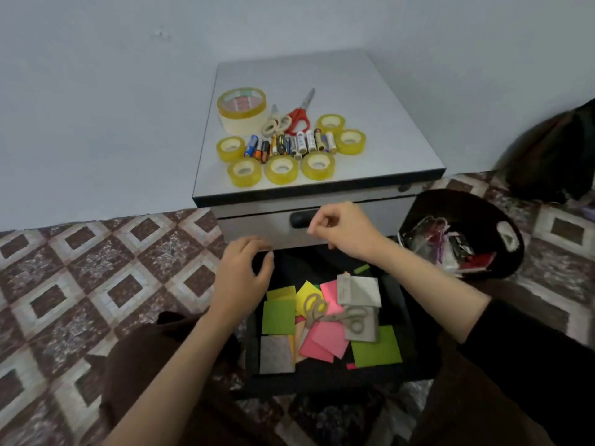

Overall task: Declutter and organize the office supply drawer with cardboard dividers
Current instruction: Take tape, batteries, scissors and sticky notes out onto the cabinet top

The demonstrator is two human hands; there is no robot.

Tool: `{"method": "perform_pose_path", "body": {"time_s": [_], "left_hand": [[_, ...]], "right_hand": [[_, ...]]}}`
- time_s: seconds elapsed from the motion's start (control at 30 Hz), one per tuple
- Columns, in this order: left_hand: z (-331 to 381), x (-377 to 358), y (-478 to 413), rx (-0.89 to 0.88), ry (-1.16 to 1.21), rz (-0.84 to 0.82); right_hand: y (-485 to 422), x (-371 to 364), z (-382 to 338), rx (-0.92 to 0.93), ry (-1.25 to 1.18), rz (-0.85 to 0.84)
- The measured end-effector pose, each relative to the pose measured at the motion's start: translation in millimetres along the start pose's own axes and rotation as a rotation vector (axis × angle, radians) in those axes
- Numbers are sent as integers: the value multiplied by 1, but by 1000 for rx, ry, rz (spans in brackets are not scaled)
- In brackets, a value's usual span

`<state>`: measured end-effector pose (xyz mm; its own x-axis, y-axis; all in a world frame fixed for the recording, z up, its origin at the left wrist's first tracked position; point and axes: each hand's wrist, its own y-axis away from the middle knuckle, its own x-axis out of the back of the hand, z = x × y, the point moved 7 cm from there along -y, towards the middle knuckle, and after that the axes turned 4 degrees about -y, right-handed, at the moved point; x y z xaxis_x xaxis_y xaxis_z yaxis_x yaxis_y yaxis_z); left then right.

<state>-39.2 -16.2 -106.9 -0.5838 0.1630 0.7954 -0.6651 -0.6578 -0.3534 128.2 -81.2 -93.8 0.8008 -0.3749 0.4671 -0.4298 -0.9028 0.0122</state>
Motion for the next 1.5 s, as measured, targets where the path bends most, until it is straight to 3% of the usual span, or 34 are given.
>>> {"method": "perform_pose_path", "body": {"time_s": [0.27, 0.43, 0.63, 0.73, 0.9, 1.07, 1.27, 1.5], "left_hand": [[-41, -97, 61, 242, -4, -405], [-62, -138, 74, 327, -47, -546], [-69, -176, 68, 360, -79, -635], [-73, -191, 62, 362, -90, -664], [-78, -210, 53, 367, -91, -716], [-84, -216, 49, 376, -102, -731], [-79, -214, 48, 312, -97, -782], [-72, -213, 40, 211, -161, -799]], "right_hand": [[39, -40, 122, -273, 245, -132], [51, -51, 174, -404, 547, -279], [58, -69, 215, -431, 827, -470], [61, -80, 230, -427, 837, -527], [58, -86, 238, -347, 912, -485], [51, -82, 241, -342, 841, -502], [52, -66, 247, -469, 704, -510], [50, -42, 249, -603, 567, -357]]}}
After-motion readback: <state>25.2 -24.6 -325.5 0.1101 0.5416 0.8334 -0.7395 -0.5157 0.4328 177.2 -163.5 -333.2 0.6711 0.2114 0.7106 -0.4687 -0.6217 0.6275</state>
